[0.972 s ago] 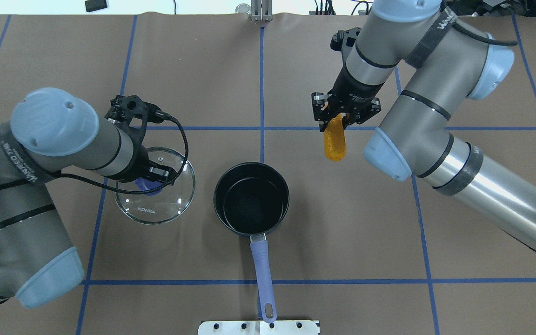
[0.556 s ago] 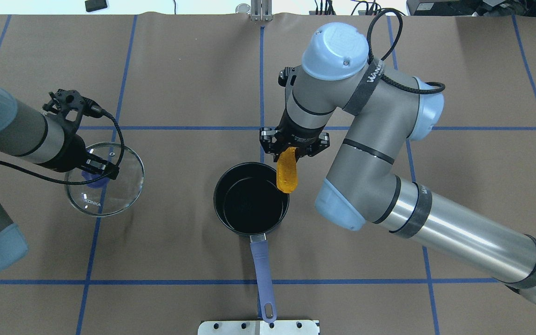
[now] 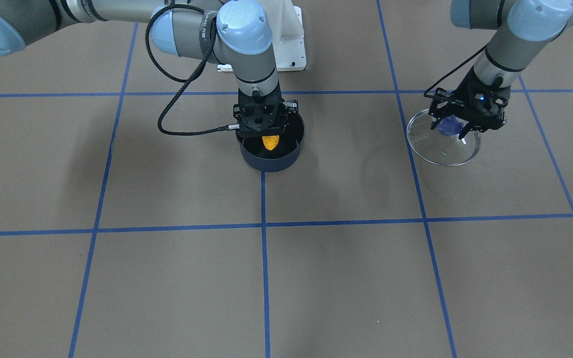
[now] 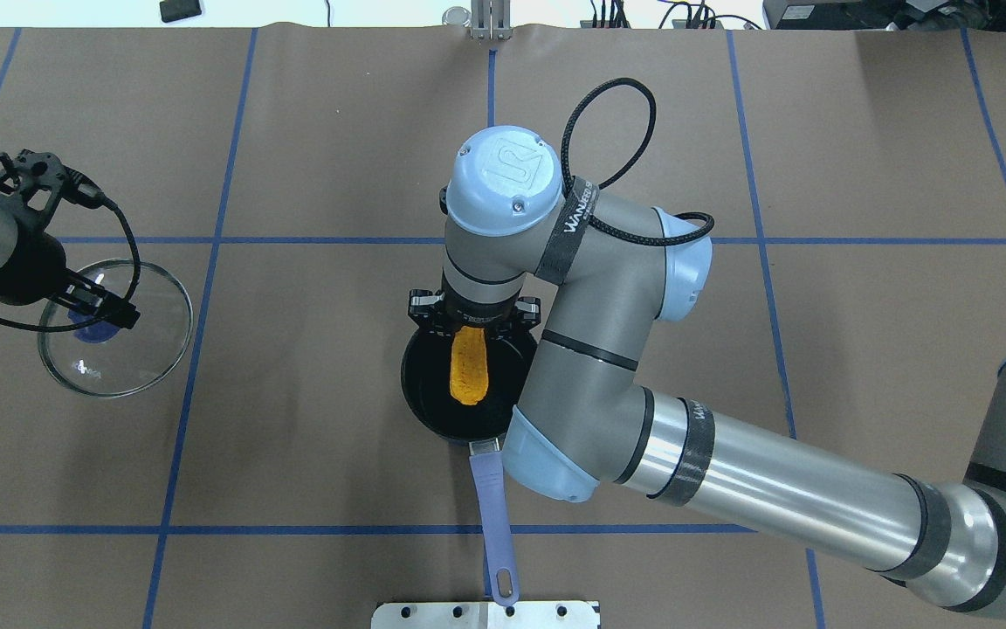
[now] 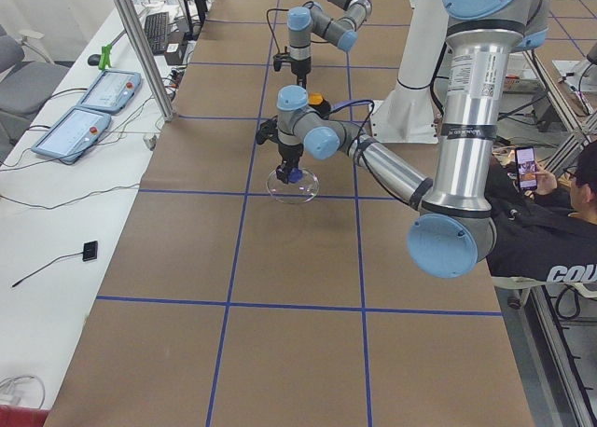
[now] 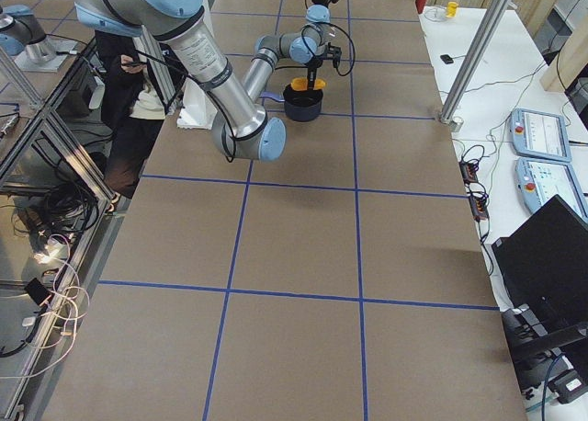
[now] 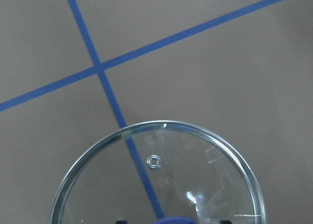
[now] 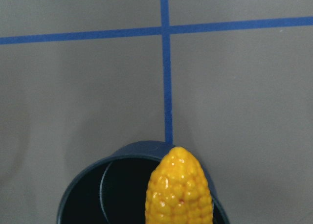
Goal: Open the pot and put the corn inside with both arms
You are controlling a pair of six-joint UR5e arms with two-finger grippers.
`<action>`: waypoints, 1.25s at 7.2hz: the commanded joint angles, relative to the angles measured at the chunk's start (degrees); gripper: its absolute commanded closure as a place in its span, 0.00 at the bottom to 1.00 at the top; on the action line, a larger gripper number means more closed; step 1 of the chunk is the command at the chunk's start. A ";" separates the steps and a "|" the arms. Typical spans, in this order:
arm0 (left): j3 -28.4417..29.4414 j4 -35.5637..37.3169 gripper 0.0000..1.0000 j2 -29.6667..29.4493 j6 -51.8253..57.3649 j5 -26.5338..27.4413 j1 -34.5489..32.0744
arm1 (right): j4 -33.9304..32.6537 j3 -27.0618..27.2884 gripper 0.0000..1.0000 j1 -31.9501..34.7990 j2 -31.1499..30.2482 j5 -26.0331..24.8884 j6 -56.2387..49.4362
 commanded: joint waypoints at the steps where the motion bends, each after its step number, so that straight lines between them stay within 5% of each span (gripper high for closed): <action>1: 1.07 -3.28 0.42 3.25 2.95 -0.49 -1.05 | 4.44 -2.32 0.01 -0.52 0.16 -0.99 0.32; 4: 10.37 -17.96 0.41 6.27 3.57 -2.32 -2.28 | 3.68 2.22 0.00 5.51 -1.51 2.13 -0.46; 5: 12.91 -19.12 0.41 6.36 6.97 -3.64 -4.12 | 3.33 3.28 0.00 10.77 -3.34 8.08 -2.30; 9: 17.07 -19.22 0.41 6.53 12.63 -3.74 -6.60 | 3.41 8.48 0.00 23.01 -16.52 9.46 -20.54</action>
